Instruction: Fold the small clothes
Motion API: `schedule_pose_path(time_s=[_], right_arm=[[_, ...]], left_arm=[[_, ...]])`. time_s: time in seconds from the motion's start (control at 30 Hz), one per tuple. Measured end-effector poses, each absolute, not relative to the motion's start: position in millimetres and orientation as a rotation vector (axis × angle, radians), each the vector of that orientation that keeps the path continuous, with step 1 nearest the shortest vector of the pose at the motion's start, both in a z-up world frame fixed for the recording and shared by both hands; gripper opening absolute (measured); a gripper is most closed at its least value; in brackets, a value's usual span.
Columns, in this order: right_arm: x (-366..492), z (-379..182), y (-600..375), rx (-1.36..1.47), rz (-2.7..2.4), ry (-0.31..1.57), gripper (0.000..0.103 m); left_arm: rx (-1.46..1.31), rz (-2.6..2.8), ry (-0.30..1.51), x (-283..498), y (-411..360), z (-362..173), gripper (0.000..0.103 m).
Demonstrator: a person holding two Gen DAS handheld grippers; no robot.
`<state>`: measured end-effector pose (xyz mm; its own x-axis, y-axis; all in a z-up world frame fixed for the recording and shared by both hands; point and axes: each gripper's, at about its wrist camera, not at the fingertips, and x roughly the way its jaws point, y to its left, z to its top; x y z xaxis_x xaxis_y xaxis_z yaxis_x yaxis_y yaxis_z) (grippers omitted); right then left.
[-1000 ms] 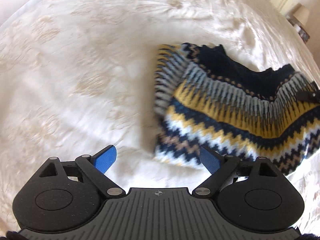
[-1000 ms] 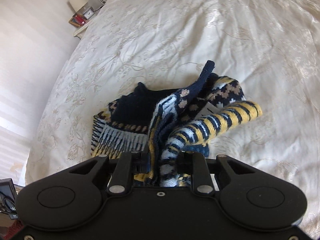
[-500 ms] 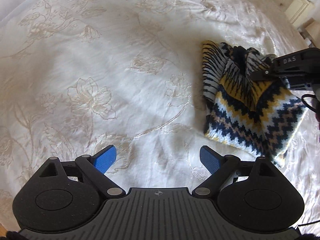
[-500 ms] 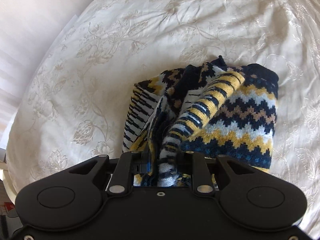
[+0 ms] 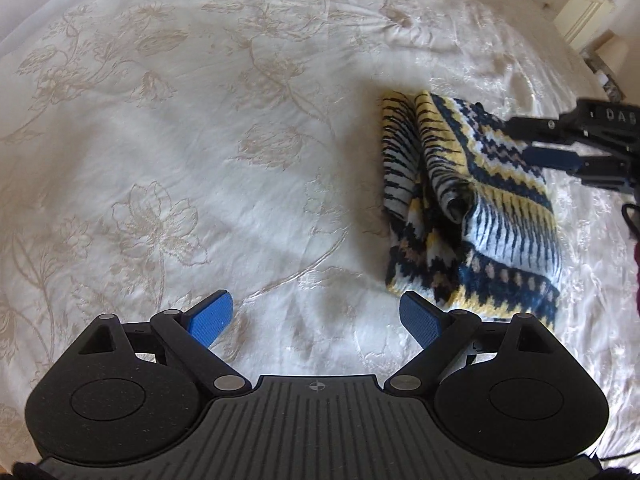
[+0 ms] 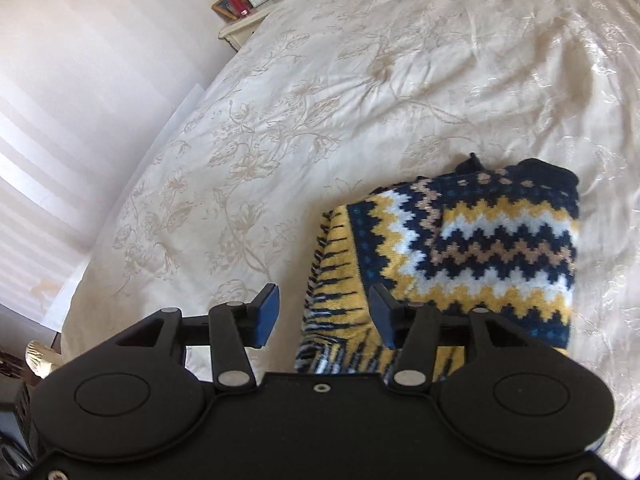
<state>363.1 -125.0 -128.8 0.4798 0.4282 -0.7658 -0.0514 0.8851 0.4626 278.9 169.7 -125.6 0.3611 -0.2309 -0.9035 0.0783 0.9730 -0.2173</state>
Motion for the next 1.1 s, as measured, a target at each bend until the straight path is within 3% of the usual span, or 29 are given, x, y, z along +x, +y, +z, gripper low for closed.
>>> schedule_pose_path(time_s=[0.23,0.33,0.43,0.53,0.67,0.73,0.8,0.9,0.97,1.1], right_arm=[[319,-134,-144,0.273,0.28,1.061,0.059],[293,-138,-130,0.145,0.332,1.067,0.07],[267,-141,-99,-0.074,0.37,1.025,0.075],[250,-146,-65,-0.234,0.383,0.96,0.09],[237,-153,-22,-0.455,0.339,0.857,0.091],[239,-162,-8,-0.536,0.393,0.857,0.084],[241,-173,3,-0.617,0.43,0.862,0.07],[244,-188,11,-0.755,0.408,0.862,0.042],[255,-183,3,-0.683,0.397,0.888,0.024],[270,-156,-25,-0.445,0.349,0.896,0.02]], left_arm=[[-0.258,-0.297,1.193,311,140,-119,0.091],[-0.289,-0.323,1.196,331,129,-116,0.091],[-0.252,-0.34,1.186,348,118,-111,0.091],[-0.22,-0.352,1.185,360,113,-107,0.091],[-0.218,-0.362,1.2,368,115,-106,0.091],[-0.235,-0.369,1.215,371,117,-107,0.091],[-0.253,-0.371,1.236,374,119,-109,0.091],[-0.278,-0.385,1.255,377,118,-112,0.091],[-0.304,-0.401,1.269,379,117,-114,0.091],[-0.395,-0.445,1.309,388,110,-124,0.091]])
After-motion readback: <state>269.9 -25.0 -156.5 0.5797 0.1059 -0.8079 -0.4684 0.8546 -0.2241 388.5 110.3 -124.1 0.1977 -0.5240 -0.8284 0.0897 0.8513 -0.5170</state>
